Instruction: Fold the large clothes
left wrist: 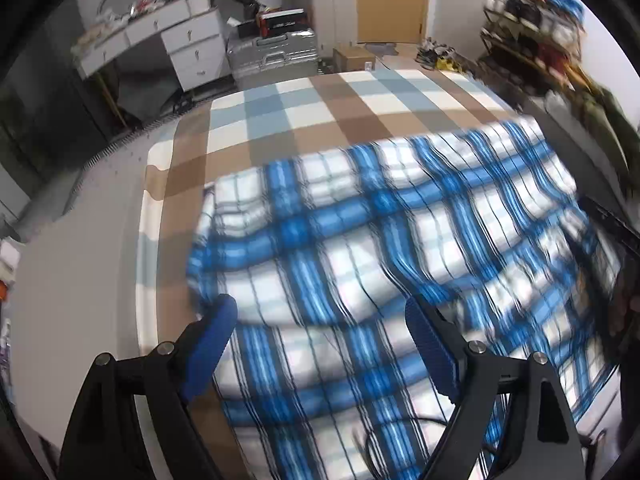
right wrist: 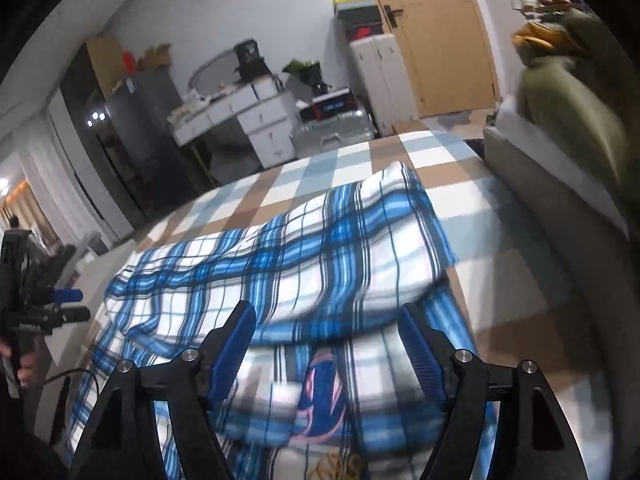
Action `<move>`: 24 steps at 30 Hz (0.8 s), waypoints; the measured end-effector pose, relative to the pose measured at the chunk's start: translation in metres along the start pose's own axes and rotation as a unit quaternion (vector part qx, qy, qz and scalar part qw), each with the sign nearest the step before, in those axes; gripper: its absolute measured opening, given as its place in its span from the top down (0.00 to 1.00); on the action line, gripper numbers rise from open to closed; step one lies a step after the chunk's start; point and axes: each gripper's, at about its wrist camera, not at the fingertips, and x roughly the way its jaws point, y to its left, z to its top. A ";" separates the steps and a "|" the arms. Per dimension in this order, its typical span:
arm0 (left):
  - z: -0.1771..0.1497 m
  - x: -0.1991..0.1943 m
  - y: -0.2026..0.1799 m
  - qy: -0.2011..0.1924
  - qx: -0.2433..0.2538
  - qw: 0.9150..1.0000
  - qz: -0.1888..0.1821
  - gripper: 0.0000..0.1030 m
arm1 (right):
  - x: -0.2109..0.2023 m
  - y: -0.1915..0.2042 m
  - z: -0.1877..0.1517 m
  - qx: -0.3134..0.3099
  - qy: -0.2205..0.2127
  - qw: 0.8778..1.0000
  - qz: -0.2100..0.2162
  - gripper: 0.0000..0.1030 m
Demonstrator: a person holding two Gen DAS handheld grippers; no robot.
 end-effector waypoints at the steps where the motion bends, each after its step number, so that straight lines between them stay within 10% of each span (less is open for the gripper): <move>1: 0.002 0.006 0.001 0.004 0.004 1.000 0.004 0.19 | 0.009 0.000 0.011 0.006 0.022 1.000 0.002 0.28; 8: 0.014 0.088 0.006 0.116 0.048 0.992 -0.018 0.26 | 0.095 0.008 0.035 -0.080 0.183 0.975 -0.096 0.41; 24: 0.073 0.128 0.024 0.114 0.047 0.992 -0.007 0.20 | 0.148 0.029 0.064 -0.111 0.172 0.969 -0.140 0.32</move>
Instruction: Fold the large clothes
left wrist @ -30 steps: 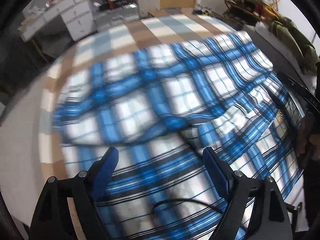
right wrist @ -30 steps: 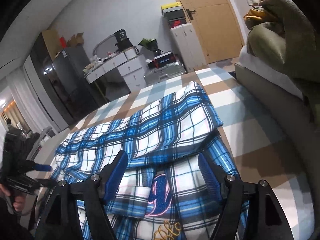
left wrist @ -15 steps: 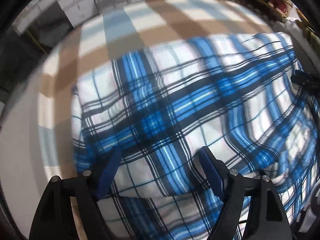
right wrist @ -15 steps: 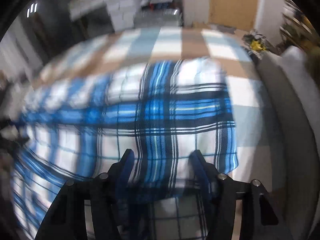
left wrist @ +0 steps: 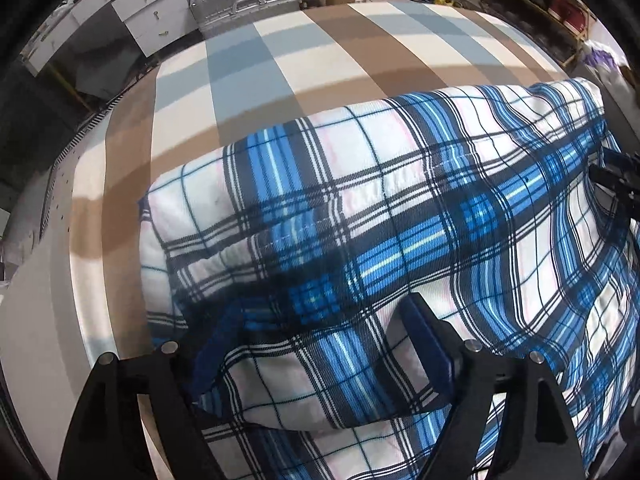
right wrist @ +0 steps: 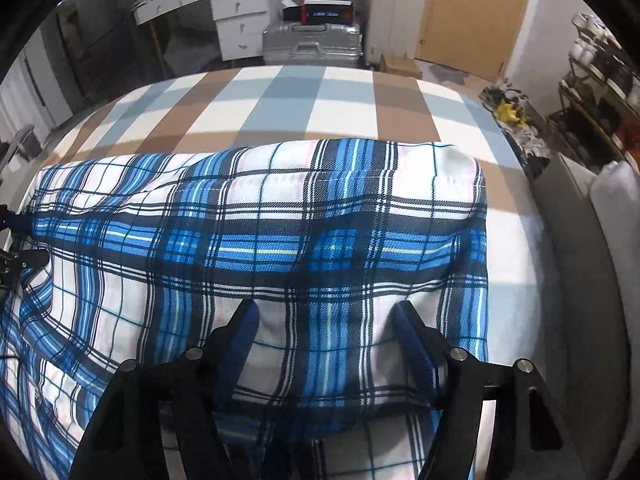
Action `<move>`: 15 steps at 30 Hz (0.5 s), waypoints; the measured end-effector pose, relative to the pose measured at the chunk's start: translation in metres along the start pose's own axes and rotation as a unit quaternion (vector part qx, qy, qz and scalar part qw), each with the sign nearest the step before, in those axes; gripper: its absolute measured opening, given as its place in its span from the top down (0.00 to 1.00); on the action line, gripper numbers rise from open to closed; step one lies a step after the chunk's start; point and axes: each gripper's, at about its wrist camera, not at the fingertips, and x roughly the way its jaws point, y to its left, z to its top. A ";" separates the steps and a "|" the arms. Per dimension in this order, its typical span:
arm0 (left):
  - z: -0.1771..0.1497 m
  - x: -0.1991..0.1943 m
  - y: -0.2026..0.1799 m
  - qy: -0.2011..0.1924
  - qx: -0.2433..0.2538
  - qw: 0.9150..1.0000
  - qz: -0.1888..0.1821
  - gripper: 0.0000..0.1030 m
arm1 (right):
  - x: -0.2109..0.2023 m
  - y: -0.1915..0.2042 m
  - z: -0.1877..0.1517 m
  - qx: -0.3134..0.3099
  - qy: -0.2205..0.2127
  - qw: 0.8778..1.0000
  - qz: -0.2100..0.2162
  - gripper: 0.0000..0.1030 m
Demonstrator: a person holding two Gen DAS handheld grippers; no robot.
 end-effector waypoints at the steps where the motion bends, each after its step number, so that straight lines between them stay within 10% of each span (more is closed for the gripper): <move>1: 0.005 0.002 0.003 -0.003 -0.002 1.000 0.003 0.20 | 0.004 0.000 0.006 0.004 0.000 1.000 -0.002 0.32; 6: 0.004 -0.001 0.007 -0.006 -0.032 0.999 0.023 0.22 | 0.010 -0.001 0.023 0.028 0.006 1.000 -0.006 0.31; 15: -0.126 -0.055 -0.131 -0.015 0.185 0.981 0.047 0.21 | -0.040 0.072 -0.058 -0.109 0.001 0.994 0.014 0.33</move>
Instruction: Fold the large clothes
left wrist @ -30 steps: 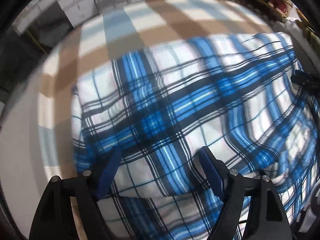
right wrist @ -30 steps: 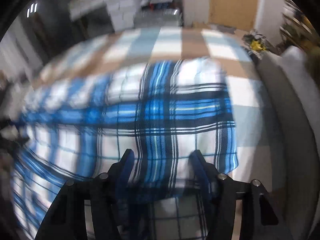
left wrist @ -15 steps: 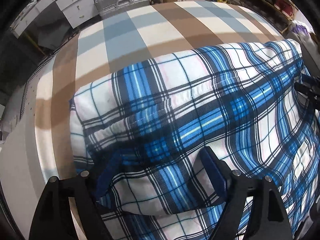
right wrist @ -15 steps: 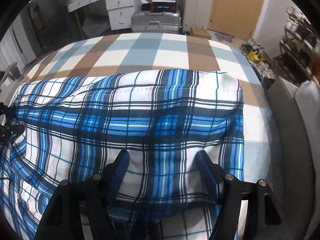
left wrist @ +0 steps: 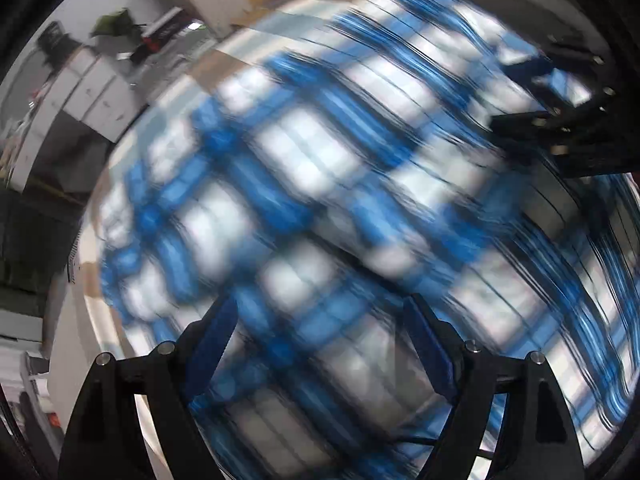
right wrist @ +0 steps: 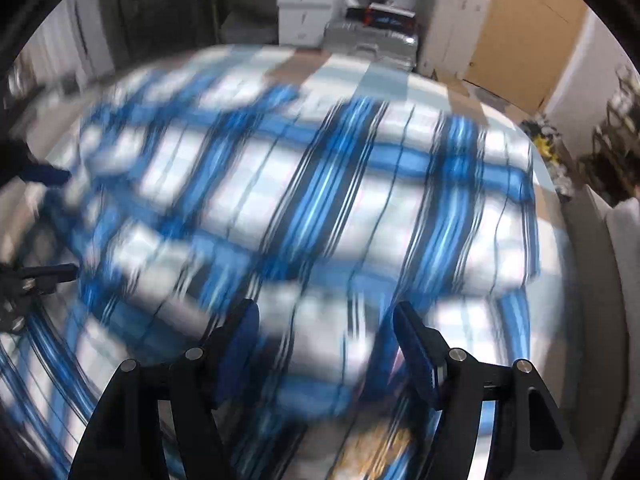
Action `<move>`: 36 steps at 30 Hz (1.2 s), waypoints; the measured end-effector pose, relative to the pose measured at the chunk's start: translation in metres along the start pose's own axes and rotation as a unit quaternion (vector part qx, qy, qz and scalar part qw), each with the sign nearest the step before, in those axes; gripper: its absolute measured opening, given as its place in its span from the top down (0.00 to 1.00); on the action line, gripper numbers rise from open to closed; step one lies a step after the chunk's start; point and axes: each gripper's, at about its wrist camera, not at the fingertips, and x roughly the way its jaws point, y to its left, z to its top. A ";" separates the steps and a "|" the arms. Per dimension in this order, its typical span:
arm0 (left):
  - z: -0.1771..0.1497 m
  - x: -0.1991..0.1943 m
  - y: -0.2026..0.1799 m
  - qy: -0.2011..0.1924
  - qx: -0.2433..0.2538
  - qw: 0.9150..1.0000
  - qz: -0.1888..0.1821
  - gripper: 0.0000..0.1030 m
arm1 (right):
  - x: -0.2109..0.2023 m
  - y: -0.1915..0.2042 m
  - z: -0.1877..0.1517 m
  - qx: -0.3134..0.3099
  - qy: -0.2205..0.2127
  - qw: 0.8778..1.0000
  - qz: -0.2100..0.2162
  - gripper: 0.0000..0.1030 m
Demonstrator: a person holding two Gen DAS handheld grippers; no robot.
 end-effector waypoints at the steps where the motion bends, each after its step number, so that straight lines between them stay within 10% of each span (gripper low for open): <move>1: -0.006 -0.008 -0.005 -0.003 -0.005 1.000 -0.003 0.21 | -0.005 0.001 -0.006 0.000 -0.004 1.000 0.001 0.33; 5: -0.055 -0.080 0.003 -0.071 -0.088 0.992 -0.051 0.21 | -0.045 -0.017 -0.036 0.067 0.007 0.997 0.037 0.37; 9: -0.141 -0.192 0.008 -0.201 -0.163 0.963 -0.073 0.21 | -0.153 -0.041 -0.077 0.102 -0.120 0.981 0.117 0.36; 13: -0.199 -0.263 0.006 -0.302 -0.226 0.926 -0.020 0.20 | -0.268 -0.049 -0.126 0.098 -0.276 0.947 0.133 0.08; 16: -0.223 -0.285 -0.012 -0.323 -0.290 0.896 0.090 0.10 | -0.322 -0.048 -0.154 0.098 -0.368 0.914 0.136 0.00; 20: -0.252 -0.262 -0.032 -0.302 -0.283 0.897 0.152 0.01 | -0.341 -0.028 -0.177 0.072 -0.354 0.926 0.114 0.00; 27: -0.223 -0.125 -0.019 -0.139 -0.340 0.930 -0.023 0.01 | -0.232 -0.033 -0.202 0.114 -0.142 0.981 0.060 0.00; 36: -0.182 -0.050 0.001 -0.099 -0.366 0.921 -0.090 0.01 | -0.169 -0.074 -0.244 0.206 -0.056 0.976 0.042 0.00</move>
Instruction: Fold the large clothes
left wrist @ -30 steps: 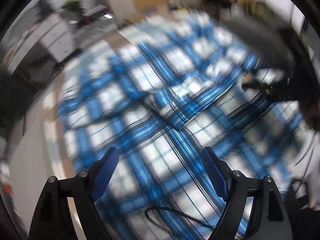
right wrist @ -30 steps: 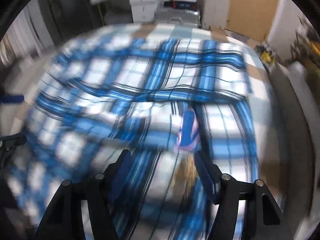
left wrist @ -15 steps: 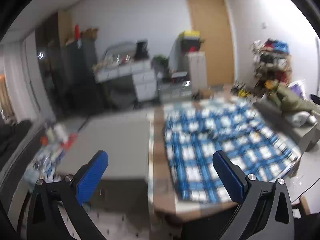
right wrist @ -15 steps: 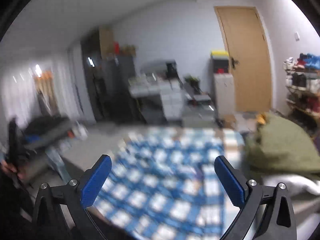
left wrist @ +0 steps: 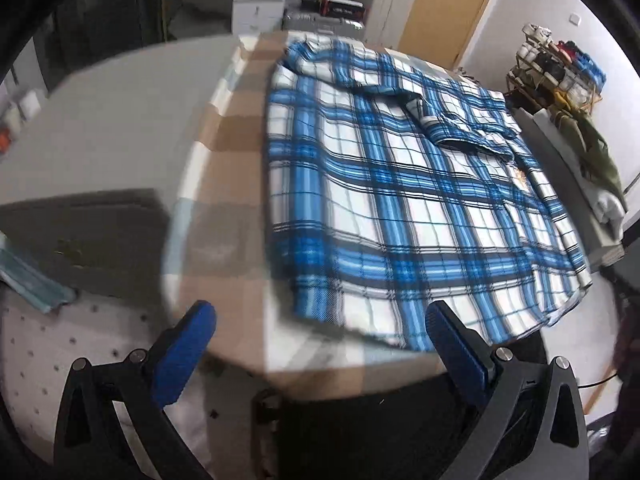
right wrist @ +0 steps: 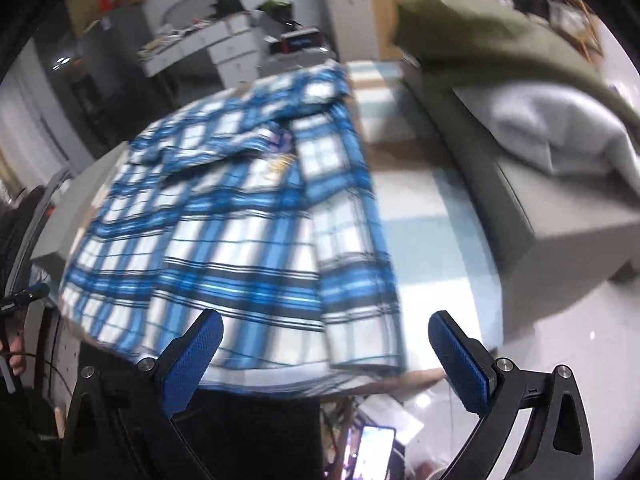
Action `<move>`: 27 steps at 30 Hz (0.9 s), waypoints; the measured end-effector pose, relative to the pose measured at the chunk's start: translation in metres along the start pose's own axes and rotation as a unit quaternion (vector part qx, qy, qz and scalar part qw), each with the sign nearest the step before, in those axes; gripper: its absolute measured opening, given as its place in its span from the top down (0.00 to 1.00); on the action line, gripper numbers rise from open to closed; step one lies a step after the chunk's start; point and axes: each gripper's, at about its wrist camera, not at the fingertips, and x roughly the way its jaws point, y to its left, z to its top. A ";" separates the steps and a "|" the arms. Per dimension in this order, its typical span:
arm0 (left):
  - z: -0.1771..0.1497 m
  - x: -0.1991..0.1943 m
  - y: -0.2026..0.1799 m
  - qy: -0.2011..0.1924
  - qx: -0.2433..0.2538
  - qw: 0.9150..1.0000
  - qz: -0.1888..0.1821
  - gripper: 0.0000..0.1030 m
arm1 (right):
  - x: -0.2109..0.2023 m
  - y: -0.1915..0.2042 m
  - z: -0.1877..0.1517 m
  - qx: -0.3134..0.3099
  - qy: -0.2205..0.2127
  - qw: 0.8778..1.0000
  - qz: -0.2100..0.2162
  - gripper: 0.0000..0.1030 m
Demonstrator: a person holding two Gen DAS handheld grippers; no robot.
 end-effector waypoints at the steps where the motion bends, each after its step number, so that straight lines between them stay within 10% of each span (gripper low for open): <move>1: -0.001 0.002 0.001 0.002 -0.001 1.000 -0.001 0.01 | 0.003 -0.005 0.000 0.007 0.005 1.000 0.000 0.00; 10: -0.007 0.002 -0.004 0.022 0.023 0.999 0.022 0.04 | 0.037 -0.002 -0.005 -0.010 0.032 0.999 -0.023 0.13; 14: -0.006 0.014 -0.004 0.044 0.021 0.999 0.012 0.28 | 0.040 0.011 -0.008 -0.044 0.027 0.998 -0.047 0.19; 18: -0.011 0.010 -0.007 0.038 0.037 0.998 0.030 0.32 | 0.040 0.027 -0.011 -0.086 0.022 0.994 -0.062 0.43; 22: -0.012 0.010 -0.009 0.034 0.045 0.998 0.037 0.32 | 0.036 0.018 -0.002 -0.045 0.023 0.999 -0.006 0.86; 27: -0.011 0.009 -0.008 0.034 0.043 0.998 0.025 0.37 | 0.023 0.010 0.009 0.015 -0.005 0.996 0.084 0.88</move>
